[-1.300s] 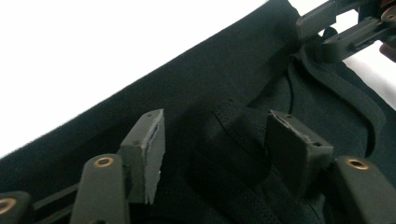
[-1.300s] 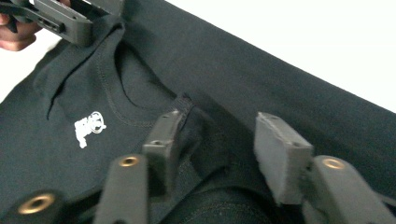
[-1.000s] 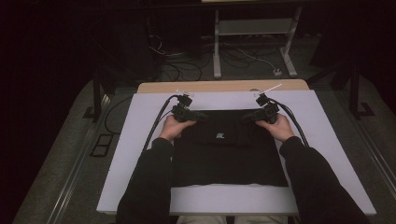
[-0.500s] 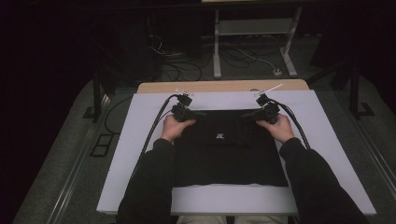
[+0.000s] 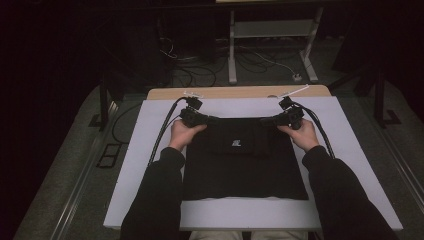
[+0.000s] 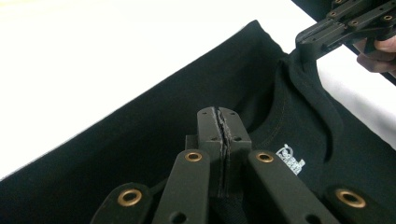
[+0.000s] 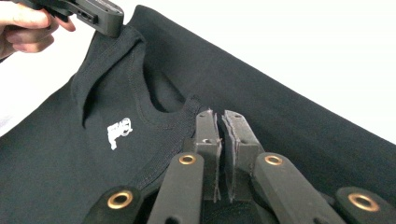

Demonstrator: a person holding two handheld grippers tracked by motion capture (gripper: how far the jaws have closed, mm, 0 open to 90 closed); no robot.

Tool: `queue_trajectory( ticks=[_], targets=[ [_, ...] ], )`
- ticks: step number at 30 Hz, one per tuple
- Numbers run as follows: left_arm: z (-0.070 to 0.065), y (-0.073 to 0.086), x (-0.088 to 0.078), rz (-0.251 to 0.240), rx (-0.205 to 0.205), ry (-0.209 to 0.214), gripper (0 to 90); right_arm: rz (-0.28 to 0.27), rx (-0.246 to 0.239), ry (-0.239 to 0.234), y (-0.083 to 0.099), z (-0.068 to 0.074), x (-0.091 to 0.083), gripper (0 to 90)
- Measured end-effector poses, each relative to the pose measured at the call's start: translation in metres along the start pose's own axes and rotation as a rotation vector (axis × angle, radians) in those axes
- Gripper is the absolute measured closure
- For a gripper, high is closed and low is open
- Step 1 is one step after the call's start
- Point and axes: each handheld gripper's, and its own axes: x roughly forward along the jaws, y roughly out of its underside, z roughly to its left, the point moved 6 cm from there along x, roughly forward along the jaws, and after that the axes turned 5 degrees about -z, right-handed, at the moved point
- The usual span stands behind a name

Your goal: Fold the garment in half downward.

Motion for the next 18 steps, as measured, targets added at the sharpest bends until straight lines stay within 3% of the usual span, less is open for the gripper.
queue_trajectory(
  ticks=[6, 9, 18],
  targets=[
    [-0.005, -0.001, -0.004, 0.020, -0.027, 0.000, 87.8, -0.008, -0.011, -0.010, -0.004, 0.007, -0.009, 83.7],
    [-0.011, -0.004, -0.007, 0.005, -0.031, 0.005, 87.8, -0.011, -0.017, -0.007, -0.005, 0.010, -0.013, 83.7],
    [-0.022, -0.011, -0.018, -0.021, -0.007, 0.001, 87.7, -0.022, -0.034, -0.010, -0.010, 0.020, -0.026, 83.7]
  ],
)
